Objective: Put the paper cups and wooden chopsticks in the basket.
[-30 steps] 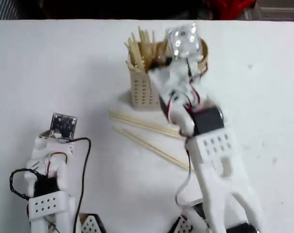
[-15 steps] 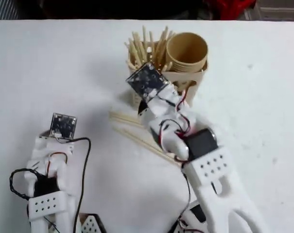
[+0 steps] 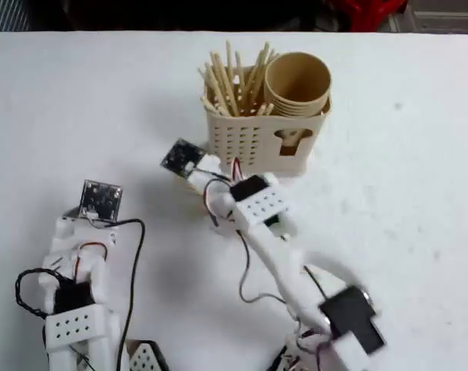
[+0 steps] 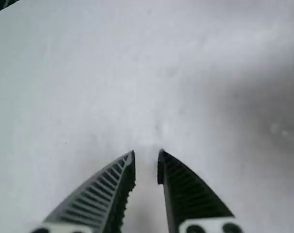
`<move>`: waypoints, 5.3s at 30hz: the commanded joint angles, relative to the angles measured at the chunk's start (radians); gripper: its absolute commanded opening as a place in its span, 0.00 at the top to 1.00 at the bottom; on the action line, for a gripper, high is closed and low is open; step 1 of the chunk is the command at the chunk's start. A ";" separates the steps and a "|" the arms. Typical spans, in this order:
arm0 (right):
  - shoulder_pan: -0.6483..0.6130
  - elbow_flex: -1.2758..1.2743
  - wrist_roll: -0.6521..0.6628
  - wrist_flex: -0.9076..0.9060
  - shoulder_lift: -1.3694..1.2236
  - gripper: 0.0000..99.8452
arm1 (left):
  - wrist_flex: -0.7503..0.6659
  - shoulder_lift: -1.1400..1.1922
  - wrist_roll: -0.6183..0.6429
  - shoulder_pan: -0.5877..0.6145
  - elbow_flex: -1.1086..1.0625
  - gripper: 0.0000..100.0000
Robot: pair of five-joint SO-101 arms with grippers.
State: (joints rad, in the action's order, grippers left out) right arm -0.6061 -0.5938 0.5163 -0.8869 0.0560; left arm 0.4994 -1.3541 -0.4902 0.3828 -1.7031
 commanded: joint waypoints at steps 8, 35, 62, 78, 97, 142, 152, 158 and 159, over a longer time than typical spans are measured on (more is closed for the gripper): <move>-0.004 0.021 0.063 0.035 -0.134 0.85 | -0.018 -0.010 0.006 -0.013 0.005 0.91; -0.004 -0.025 -0.049 -0.071 0.232 0.98 | -0.018 -0.010 0.006 -0.013 0.005 0.91; -0.005 -0.095 -0.006 0.120 -0.070 0.88 | -0.018 -0.010 0.006 -0.013 0.005 0.91; -0.022 -0.083 -0.084 -0.059 0.305 0.98 | -0.018 -0.010 0.006 -0.013 0.005 0.91; -0.007 -0.083 -0.038 0.104 -0.022 0.87 | -0.018 -0.008 0.006 -0.013 0.005 0.91; -0.047 -0.124 -0.029 0.002 0.156 0.85 | -0.018 -0.008 0.006 -0.013 0.005 0.91; -0.022 -0.127 -0.029 0.079 0.062 0.86 | -0.018 -0.008 0.006 -0.013 0.005 0.91; -0.019 -0.126 -0.023 0.101 -0.028 0.86 | -0.018 -0.008 0.006 -0.013 0.005 0.91; -0.019 -0.124 -0.023 0.101 -0.044 0.86 | -0.018 -0.008 0.006 -0.013 0.005 0.91</move>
State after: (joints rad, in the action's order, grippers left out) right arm -0.6368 -0.7350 0.4856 -0.7963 0.0315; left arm 0.4994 -1.3541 -0.4902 0.3828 -1.7031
